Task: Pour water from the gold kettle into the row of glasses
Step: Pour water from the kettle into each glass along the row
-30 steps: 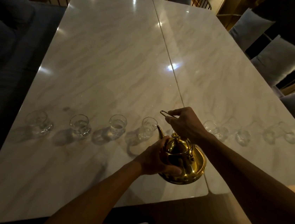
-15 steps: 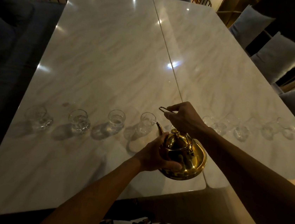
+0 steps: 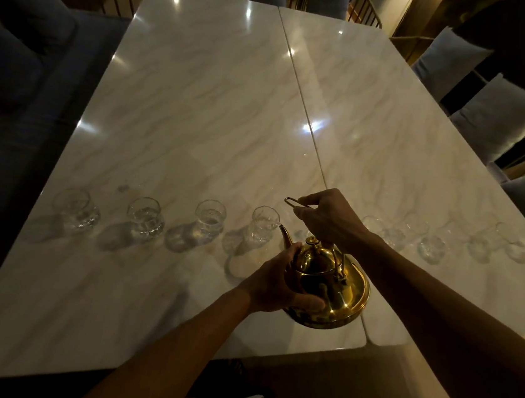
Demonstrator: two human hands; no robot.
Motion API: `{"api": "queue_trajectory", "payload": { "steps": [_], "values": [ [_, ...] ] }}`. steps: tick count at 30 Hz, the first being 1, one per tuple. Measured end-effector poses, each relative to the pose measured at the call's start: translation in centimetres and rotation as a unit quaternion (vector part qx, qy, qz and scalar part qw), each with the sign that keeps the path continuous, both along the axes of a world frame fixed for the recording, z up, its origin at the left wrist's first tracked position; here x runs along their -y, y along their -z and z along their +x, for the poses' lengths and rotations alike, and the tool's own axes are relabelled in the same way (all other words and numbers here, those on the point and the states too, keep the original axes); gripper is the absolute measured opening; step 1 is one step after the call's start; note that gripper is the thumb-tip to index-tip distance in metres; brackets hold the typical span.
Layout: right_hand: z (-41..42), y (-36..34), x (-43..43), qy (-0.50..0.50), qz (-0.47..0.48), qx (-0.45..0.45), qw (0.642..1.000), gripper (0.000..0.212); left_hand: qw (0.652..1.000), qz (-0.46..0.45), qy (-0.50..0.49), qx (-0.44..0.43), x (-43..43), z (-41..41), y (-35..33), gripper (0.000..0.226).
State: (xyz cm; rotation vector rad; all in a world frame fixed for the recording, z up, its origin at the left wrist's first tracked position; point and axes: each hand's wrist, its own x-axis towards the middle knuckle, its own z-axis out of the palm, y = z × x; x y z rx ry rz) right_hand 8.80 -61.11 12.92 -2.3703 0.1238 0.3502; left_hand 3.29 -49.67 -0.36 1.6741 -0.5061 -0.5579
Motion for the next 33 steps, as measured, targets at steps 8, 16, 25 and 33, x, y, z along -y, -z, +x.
{"api": "queue_trajectory", "payload": {
  "steps": [8, 16, 25, 33],
  "values": [
    [-0.1, 0.1, 0.1, -0.006, -0.006, 0.019, 1.0, 0.035, 1.0, -0.005, -0.007, 0.003, 0.1, 0.0, 0.1, 0.084],
    [-0.4, 0.4, 0.7, -0.008, 0.004, 0.046, 0.999, 0.038, 1.0, 0.0, -0.008, 0.022, 0.2, 0.3, 0.2, 0.081],
    [-1.2, -0.2, 0.7, 0.024, 0.0, 0.092, 0.995, 0.039, 0.999, 0.007, 0.002, 0.05, -0.1, 1.0, 0.2, 0.083],
    [-3.0, -0.8, 0.9, 0.116, 0.034, 0.148, 0.982, 0.04, 0.988, 0.086, 0.024, 0.126, -0.8, 3.4, 0.0, 0.102]
  ]
}}
